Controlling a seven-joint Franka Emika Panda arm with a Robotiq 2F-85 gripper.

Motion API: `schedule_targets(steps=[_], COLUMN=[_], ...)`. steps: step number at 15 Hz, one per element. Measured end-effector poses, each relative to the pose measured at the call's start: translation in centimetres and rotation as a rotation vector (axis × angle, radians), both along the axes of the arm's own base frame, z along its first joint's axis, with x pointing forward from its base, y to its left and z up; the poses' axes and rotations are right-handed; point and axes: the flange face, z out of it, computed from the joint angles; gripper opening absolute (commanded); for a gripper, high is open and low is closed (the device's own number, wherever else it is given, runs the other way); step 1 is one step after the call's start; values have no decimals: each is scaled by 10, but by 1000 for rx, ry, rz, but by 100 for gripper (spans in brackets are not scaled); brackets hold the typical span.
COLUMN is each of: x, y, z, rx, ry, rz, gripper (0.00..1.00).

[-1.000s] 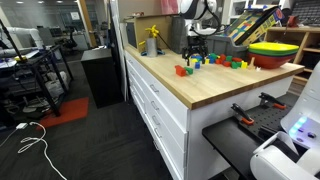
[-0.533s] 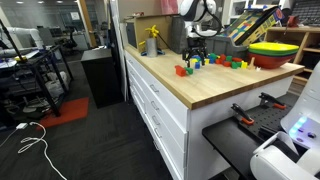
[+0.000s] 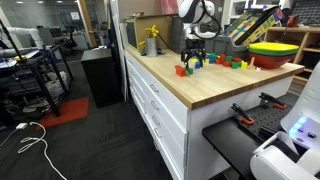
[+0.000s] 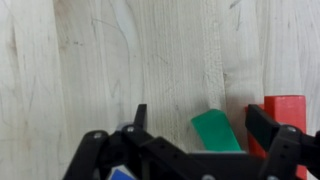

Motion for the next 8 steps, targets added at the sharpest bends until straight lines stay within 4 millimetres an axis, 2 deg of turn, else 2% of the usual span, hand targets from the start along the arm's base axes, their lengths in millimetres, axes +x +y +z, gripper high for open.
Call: schedule_targets(steps=[8], x=[6], y=[3], z=[-4], rx=[-18], ry=[-49], rz=[26], gripper=[100])
